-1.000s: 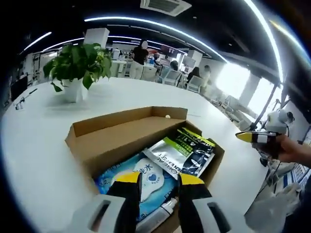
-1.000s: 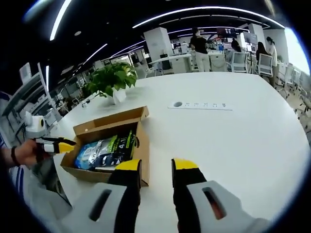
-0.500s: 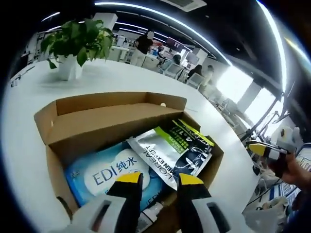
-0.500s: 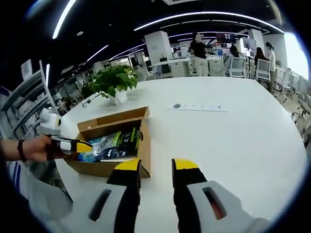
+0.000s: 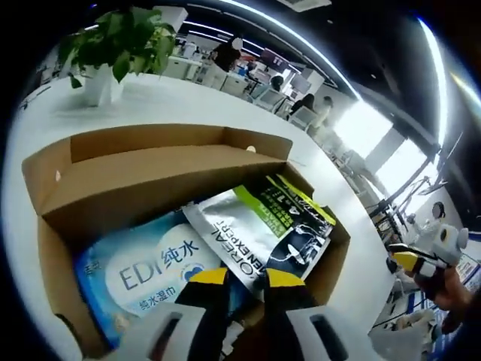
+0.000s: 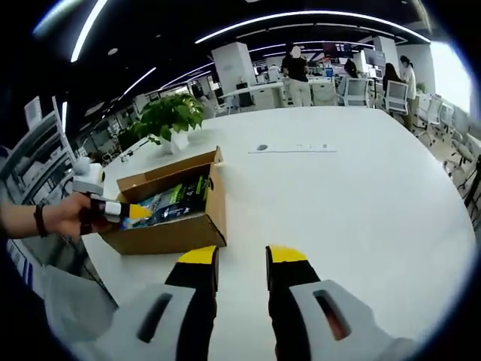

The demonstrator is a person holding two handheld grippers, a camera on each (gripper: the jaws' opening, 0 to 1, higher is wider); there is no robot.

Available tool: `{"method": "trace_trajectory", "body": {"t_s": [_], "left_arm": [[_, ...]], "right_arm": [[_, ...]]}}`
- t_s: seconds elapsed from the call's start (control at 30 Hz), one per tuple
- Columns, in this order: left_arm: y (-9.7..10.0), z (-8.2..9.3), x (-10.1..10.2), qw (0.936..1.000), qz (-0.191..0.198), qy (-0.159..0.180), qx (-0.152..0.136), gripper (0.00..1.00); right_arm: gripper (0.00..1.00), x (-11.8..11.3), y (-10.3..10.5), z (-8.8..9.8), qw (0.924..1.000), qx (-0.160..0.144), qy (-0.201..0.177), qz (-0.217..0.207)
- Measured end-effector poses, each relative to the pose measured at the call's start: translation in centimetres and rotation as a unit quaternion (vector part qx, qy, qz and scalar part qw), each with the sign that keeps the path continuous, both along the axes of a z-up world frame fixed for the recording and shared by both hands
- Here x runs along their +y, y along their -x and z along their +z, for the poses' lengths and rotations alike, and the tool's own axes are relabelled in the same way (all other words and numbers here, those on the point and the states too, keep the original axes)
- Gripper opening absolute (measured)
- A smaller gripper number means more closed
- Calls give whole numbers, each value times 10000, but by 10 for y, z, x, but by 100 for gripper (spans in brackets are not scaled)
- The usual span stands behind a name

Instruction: Operate the shoe box by opening the lid, removing the specified soft item, and placing it in the target area until the item is outside and the box remains undamaged.

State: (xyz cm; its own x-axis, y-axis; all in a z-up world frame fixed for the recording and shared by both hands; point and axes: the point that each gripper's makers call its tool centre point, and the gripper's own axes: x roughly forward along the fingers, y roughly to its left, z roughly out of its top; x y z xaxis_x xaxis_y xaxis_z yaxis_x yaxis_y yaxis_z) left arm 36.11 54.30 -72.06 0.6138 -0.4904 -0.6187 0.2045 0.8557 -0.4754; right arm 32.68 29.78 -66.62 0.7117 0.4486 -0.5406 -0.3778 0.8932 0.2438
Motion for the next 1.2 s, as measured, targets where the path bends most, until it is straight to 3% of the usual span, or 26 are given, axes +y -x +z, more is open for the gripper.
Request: {"method": "trace_trajectory", "body": {"t_s": [0.17, 0.5, 1.2], "left_arm": [[0, 3, -2, 10000, 12, 81, -40, 6], [1, 5, 3, 10000, 34, 53, -77, 3], [15, 10, 38, 9997, 149, 0, -178, 2]], "right_arm": [[23, -2, 3, 1, 10000, 6, 51, 0], [22, 9, 5, -4, 9999, 76, 21, 105], [20, 99, -26, 3, 9949, 189, -366, 924]]}}
